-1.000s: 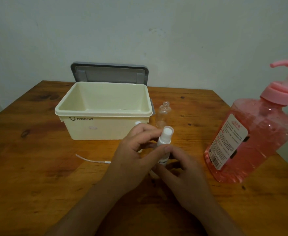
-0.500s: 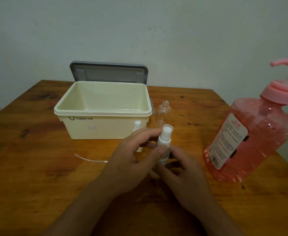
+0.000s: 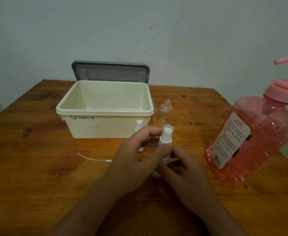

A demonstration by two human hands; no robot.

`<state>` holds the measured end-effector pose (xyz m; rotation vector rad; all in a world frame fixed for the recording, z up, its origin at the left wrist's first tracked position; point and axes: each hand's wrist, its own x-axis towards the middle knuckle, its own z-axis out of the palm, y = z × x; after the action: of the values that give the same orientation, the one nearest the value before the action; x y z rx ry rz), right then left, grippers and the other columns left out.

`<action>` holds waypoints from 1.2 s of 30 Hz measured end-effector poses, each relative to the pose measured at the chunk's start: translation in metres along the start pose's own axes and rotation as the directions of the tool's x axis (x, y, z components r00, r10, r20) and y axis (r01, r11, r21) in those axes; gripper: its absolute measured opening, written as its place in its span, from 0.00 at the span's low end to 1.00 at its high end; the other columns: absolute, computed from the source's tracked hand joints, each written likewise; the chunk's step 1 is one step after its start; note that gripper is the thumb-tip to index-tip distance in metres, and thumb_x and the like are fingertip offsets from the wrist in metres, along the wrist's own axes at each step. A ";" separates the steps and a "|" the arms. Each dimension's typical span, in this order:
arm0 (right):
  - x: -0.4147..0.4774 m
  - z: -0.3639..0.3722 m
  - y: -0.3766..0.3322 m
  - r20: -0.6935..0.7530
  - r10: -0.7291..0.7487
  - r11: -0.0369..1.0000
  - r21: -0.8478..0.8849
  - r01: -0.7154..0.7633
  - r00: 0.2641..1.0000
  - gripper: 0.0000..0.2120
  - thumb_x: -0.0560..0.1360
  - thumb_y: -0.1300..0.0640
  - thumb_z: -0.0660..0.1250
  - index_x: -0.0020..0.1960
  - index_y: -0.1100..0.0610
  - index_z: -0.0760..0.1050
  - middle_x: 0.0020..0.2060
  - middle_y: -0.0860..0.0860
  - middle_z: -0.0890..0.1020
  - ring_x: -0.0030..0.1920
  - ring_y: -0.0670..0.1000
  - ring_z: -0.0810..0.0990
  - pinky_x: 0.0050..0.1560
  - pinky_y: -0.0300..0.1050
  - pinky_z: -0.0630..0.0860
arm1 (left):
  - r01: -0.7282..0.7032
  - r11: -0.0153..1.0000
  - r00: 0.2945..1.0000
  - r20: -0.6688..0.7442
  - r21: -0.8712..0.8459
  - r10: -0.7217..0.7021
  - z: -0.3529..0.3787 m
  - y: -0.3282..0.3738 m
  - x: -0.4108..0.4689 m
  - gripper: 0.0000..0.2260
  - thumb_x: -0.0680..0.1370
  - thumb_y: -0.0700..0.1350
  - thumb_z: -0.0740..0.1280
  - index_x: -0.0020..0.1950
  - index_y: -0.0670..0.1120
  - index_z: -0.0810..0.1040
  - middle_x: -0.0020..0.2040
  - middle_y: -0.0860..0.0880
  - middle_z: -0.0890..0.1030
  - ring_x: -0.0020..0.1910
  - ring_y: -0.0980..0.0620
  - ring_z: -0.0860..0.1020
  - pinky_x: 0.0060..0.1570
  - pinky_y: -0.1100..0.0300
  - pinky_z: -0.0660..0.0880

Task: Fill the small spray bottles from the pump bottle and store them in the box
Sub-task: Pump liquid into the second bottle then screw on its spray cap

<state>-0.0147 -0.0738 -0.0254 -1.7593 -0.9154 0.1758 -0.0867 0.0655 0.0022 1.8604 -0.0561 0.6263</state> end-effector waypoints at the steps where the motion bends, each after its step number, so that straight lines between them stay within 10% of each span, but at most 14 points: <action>1: 0.000 0.000 0.000 0.000 0.003 1.000 0.001 -0.003 1.000 0.17 0.71 0.43 0.68 0.58 0.45 0.78 0.48 0.42 0.83 0.48 0.47 0.82 0.45 0.48 0.81 | 0.000 1.000 1.000 0.009 0.004 0.000 0.001 0.000 0.000 0.15 0.75 0.52 0.66 0.60 0.52 0.77 0.54 0.57 0.82 0.56 0.55 0.79 0.54 0.64 0.76; 18: 0.000 -0.001 0.001 0.012 -0.006 0.999 0.033 0.005 1.000 0.12 0.73 0.53 0.71 0.56 0.46 0.79 0.47 0.44 0.83 0.47 0.47 0.82 0.44 0.44 0.81 | 0.018 1.000 1.000 0.021 -0.018 -0.018 0.006 0.002 0.000 0.14 0.75 0.54 0.66 0.59 0.53 0.75 0.55 0.58 0.81 0.58 0.56 0.78 0.56 0.61 0.76; 29: 0.000 0.000 -0.003 -0.003 0.013 0.998 0.064 -0.013 1.000 0.17 0.69 0.42 0.69 0.56 0.46 0.79 0.46 0.43 0.83 0.44 0.47 0.83 0.42 0.45 0.81 | 0.017 0.999 0.998 -0.052 -0.031 -0.019 0.003 -0.002 0.000 0.16 0.73 0.54 0.68 0.60 0.55 0.76 0.53 0.57 0.82 0.56 0.54 0.79 0.55 0.57 0.78; 36: -0.001 -0.001 0.000 0.010 0.024 0.998 0.050 -0.025 1.000 0.12 0.73 0.57 0.72 0.52 0.41 0.79 0.48 0.43 0.82 0.46 0.47 0.82 0.43 0.45 0.81 | -0.017 1.000 0.999 -0.050 0.027 0.018 0.008 0.000 0.002 0.14 0.71 0.54 0.70 0.56 0.53 0.76 0.51 0.58 0.78 0.54 0.53 0.78 0.53 0.63 0.76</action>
<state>-0.0151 -0.0745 -0.0250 -1.7256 -0.8894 0.2210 -0.0816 0.0594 0.0009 1.8702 -0.0313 0.6886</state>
